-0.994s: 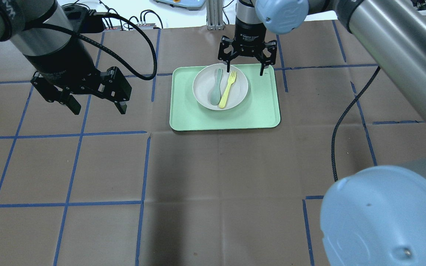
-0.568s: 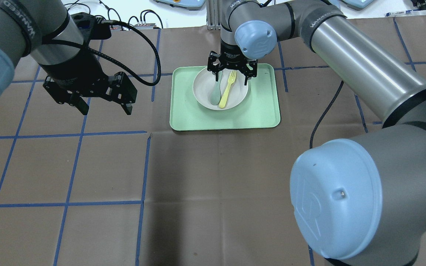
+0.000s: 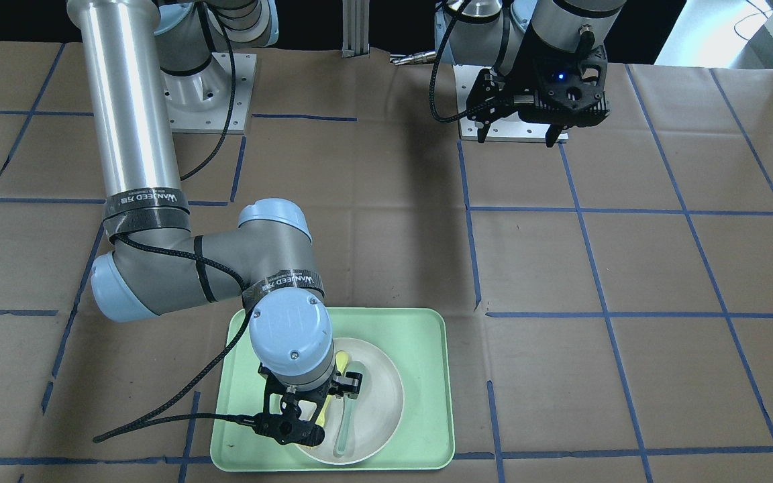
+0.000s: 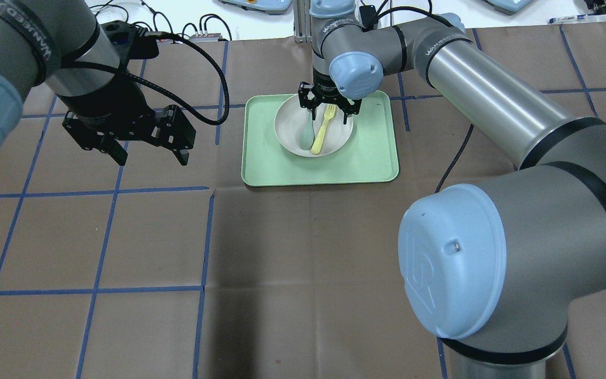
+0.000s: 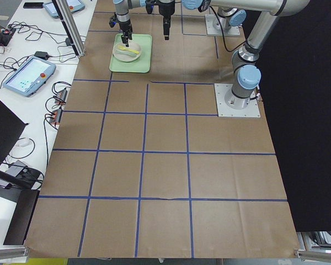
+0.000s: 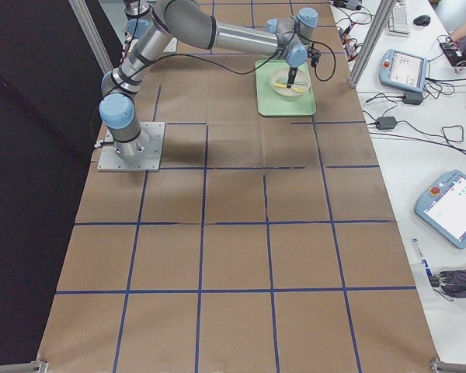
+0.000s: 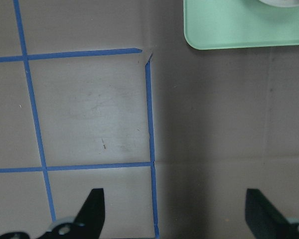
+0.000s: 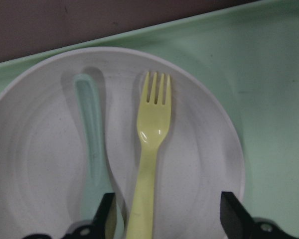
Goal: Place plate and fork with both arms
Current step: 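Lower the right gripper and close it on the yellow fork handle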
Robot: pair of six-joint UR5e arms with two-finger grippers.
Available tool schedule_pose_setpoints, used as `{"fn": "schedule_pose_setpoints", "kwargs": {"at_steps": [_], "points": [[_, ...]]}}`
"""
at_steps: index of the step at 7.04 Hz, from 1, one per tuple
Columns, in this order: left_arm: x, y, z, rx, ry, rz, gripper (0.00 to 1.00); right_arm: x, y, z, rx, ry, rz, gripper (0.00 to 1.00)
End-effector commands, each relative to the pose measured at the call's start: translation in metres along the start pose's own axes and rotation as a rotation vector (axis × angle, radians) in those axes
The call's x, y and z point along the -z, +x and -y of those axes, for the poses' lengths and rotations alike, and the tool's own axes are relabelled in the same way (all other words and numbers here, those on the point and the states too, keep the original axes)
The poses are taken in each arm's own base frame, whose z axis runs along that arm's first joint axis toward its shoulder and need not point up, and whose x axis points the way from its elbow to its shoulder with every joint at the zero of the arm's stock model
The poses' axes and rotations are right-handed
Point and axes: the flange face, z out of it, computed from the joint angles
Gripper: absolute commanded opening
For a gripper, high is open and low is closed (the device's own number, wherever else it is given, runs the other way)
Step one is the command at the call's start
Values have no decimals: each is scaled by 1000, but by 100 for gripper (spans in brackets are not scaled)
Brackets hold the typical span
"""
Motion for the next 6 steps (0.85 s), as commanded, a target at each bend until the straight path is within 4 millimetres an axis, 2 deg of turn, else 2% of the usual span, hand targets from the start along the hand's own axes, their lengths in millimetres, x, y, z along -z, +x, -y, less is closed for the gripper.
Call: {"fn": "schedule_pose_setpoints", "kwargs": {"at_steps": [1,3,4,6], "points": [[0,0,0,0,-1,-1,100,-2,-2,0,1,3,2,64],[0,0,0,0,-1,-1,100,-8,-7,-2,7,-4,2,55],[-2,0,0,0,-6,-2,100,-12,-15,-5,20,11,5,53],[-3,0,2,-2,-7,-4,100,-17,-18,-5,23,18,8,48]]}}
